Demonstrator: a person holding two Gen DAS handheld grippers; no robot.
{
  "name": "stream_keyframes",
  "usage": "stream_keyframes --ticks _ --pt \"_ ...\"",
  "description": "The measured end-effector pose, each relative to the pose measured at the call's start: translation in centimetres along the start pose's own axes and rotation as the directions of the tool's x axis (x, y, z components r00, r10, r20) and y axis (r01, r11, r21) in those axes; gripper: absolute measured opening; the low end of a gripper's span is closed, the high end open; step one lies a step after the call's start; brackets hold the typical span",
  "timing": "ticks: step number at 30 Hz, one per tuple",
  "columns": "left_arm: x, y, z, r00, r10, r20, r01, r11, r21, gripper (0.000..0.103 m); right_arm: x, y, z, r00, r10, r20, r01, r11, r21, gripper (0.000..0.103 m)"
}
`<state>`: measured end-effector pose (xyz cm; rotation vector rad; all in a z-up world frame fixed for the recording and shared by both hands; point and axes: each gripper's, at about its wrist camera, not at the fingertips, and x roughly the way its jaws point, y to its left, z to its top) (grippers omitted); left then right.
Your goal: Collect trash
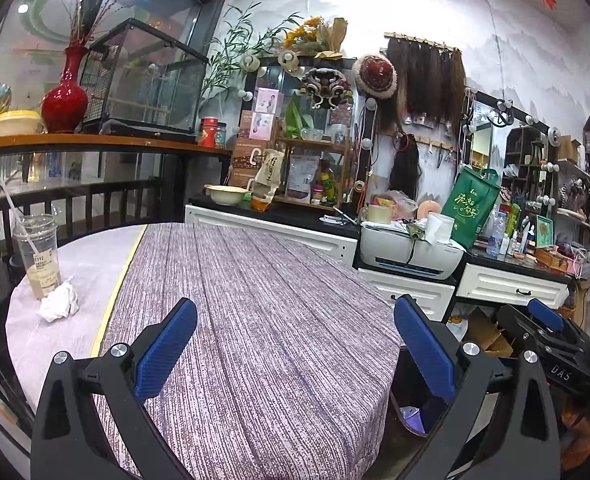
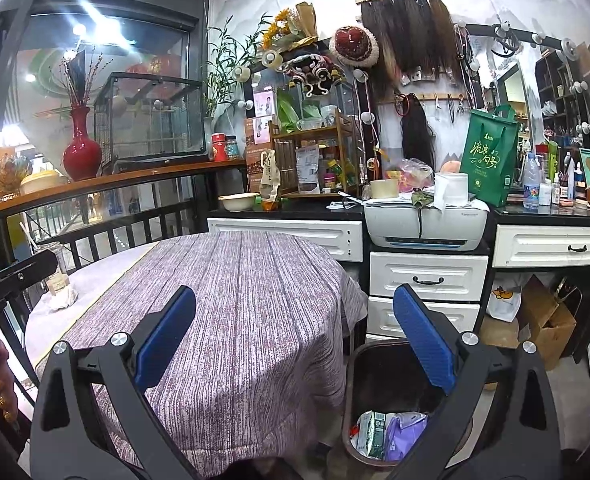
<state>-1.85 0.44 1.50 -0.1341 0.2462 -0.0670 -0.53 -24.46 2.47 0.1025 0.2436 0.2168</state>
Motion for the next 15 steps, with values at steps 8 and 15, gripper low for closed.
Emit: stream_keyframes --ticks 8,15 --pt "0.02 0.18 0.16 1.000 0.004 -0.002 -0.004 1.000 -0.009 0.098 0.08 -0.12 0.00 1.000 0.000 -0.002 0.000 1.000 0.003 0.097" --pt "0.13 0.29 -0.06 1.000 0.000 -0.014 0.000 1.000 -0.015 0.098 0.12 -0.22 -0.02 1.000 -0.001 -0.003 0.001 1.000 0.004 0.097"
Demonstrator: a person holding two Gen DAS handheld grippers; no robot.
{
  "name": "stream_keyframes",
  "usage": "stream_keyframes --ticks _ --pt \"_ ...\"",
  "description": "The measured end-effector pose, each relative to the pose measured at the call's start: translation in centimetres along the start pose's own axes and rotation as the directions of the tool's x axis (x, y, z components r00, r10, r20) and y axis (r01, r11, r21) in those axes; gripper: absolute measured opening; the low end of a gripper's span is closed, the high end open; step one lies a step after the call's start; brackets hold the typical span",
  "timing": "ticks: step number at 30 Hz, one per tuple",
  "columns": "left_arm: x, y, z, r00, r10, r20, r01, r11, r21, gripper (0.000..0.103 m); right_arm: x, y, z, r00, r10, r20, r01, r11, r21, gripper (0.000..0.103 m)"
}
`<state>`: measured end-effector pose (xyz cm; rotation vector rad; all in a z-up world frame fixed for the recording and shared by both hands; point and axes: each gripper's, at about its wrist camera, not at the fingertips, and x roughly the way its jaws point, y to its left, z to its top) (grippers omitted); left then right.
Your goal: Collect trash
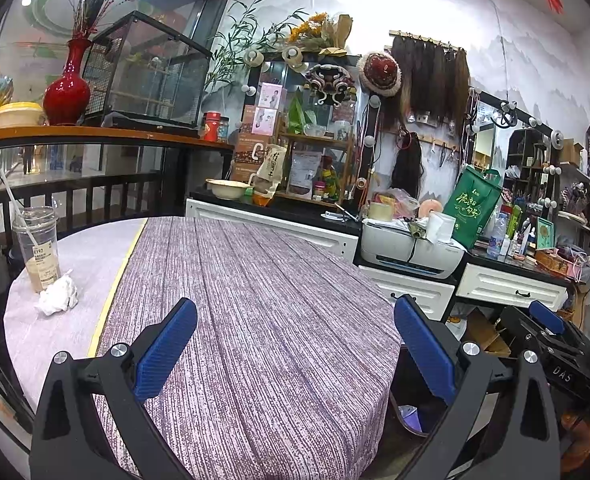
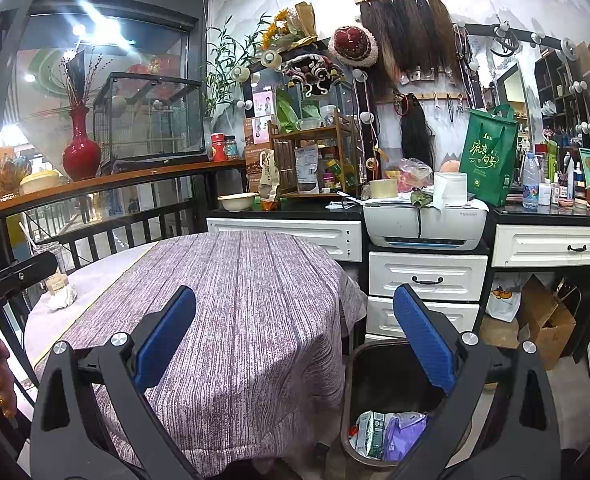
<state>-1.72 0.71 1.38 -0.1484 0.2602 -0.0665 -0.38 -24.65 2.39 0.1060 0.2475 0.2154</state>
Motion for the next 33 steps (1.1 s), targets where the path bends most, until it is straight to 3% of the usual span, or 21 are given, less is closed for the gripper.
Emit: stream_keyframes --ticks 33 --pt "0.01 0.10 -0.64 0.999 0.026 -0.026 -0.027 0.999 -0.035 0.098 0.17 -0.15 -0.08 1.000 0.003 -0.004 -0.003 1.000 0.004 0.097"
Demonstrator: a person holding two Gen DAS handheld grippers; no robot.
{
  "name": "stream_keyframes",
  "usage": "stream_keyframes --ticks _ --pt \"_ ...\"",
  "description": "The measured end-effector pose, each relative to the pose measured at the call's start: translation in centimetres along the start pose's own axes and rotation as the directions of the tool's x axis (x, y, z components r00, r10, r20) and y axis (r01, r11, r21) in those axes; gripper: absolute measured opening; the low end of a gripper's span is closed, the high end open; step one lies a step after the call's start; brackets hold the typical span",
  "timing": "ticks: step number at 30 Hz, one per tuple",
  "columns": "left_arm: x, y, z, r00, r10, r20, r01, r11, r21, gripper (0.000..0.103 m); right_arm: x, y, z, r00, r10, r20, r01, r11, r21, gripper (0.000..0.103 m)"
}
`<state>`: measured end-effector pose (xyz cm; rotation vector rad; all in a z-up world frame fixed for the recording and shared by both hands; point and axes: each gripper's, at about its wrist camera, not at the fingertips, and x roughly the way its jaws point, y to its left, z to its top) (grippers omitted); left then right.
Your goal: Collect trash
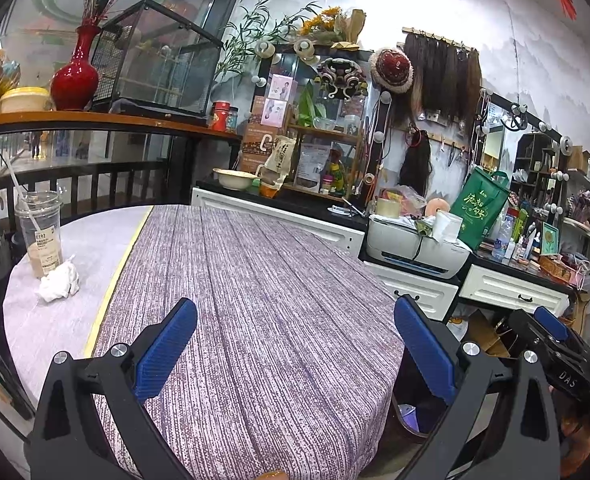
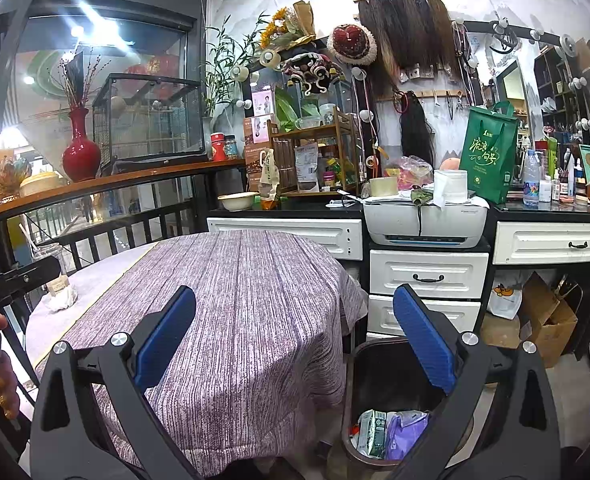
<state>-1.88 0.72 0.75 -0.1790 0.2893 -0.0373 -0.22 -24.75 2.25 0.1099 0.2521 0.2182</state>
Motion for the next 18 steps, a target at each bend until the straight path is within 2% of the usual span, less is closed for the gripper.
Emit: stream_keyframes --ticks 18 --pt "0.32 -0.79 0.10 0.999 0.052 -0.015 -0.051 0.998 0.036 0.098 0.23 -0.12 -0.23 1.000 -0.001 -0.008 0.001 1.000 0.009 0.097"
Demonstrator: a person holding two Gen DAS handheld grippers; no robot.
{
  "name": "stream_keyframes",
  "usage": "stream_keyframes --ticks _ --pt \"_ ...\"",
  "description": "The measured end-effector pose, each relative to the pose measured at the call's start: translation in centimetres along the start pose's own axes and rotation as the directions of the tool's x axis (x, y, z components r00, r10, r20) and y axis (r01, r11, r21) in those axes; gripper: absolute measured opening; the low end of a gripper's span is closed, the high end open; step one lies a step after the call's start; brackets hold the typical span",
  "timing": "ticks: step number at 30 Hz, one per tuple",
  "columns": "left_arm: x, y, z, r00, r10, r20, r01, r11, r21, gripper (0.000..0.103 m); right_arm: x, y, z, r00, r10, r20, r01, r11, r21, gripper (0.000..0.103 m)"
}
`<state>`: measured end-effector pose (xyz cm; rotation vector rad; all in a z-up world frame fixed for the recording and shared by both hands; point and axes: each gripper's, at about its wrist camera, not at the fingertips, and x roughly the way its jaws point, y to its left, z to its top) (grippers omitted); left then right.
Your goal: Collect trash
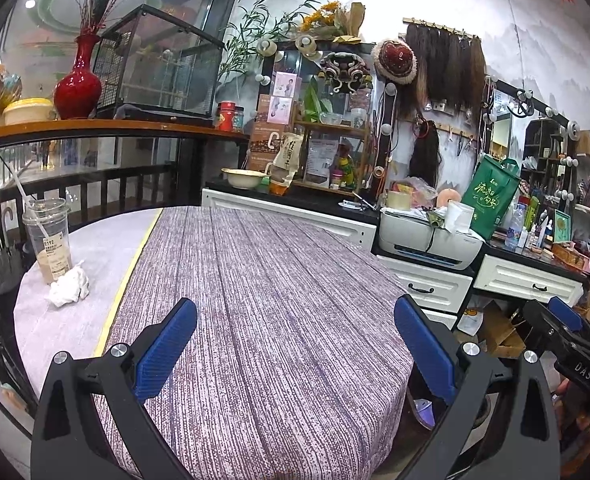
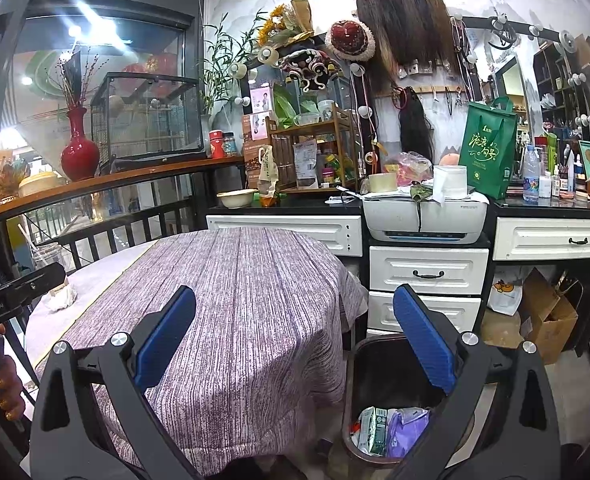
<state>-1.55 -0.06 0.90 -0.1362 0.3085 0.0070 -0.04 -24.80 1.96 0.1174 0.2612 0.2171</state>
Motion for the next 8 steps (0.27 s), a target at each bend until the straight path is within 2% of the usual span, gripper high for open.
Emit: stream_keyframes --ticks 8 --pt "0.27 0.02 -0.11 1.000 0.001 -0.016 -0.001 1.000 0.008 0.098 0.01 0.03 -0.02 1.000 -0.001 -0.001 0.001 1.000 0.001 0.097"
